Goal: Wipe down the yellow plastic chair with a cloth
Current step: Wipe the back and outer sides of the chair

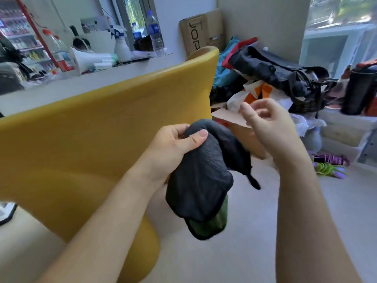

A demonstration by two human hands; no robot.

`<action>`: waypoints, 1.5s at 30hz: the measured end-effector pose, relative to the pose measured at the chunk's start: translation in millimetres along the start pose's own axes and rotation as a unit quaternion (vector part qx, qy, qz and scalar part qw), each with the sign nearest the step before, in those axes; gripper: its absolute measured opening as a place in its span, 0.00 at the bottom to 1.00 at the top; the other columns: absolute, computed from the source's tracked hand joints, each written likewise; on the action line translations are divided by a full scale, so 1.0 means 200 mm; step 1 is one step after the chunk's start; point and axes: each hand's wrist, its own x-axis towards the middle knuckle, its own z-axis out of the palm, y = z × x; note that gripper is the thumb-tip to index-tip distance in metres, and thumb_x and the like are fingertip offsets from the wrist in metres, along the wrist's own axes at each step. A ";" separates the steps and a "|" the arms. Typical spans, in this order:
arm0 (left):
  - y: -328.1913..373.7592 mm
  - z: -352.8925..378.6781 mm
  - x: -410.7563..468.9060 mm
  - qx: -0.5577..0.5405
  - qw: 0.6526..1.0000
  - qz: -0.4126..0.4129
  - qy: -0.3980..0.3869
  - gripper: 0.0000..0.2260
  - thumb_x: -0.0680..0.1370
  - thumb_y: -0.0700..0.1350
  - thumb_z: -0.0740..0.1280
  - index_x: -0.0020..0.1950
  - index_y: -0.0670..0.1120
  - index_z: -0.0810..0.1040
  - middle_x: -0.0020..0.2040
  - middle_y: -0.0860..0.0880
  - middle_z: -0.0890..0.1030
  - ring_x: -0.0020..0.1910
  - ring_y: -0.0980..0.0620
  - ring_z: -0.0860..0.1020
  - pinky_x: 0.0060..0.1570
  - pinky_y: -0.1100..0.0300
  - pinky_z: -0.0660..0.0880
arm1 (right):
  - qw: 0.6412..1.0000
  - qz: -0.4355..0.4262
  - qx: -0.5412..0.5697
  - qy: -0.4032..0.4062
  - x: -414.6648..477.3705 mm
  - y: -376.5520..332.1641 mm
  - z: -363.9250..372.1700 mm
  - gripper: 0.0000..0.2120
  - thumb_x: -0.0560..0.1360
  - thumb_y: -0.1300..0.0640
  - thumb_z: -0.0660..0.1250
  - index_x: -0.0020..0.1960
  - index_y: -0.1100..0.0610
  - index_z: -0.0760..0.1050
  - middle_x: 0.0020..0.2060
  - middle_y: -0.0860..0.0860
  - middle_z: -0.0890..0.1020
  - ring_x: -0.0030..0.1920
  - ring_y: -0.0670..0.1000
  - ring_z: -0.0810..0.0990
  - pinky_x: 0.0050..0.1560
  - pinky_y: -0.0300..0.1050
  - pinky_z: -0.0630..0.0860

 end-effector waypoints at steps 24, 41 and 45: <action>-0.16 -0.09 -0.10 0.156 0.959 0.099 0.216 0.07 0.73 0.49 0.72 0.44 0.51 0.75 0.42 0.49 0.79 0.42 0.51 0.78 0.44 0.54 0.76 | 0.877 0.108 0.333 -0.329 -0.10 0.05 0.25 0.14 0.74 0.59 0.66 0.52 0.70 0.76 0.39 0.61 0.80 0.38 0.57 0.79 0.40 0.46 0.76; -0.06 -0.06 -0.10 0.150 0.972 0.109 0.145 0.23 0.74 0.32 0.63 0.61 0.55 0.79 0.58 0.53 0.82 0.60 0.55 0.78 0.64 0.50 0.72 | 0.939 0.063 0.208 -0.268 -0.09 -0.03 0.19 0.24 0.64 0.53 0.76 0.56 0.51 0.70 0.49 0.53 0.75 0.46 0.50 0.80 0.42 0.46 0.79; 0.01 -0.02 -0.12 0.114 0.973 0.092 0.177 0.21 0.75 0.32 0.59 0.57 0.53 0.81 0.58 0.53 0.82 0.61 0.56 0.77 0.66 0.52 0.70 | 0.945 0.076 0.090 -0.305 -0.08 -0.09 0.25 0.21 0.70 0.46 0.72 0.57 0.49 0.65 0.47 0.50 0.81 0.39 0.49 0.76 0.33 0.42 0.73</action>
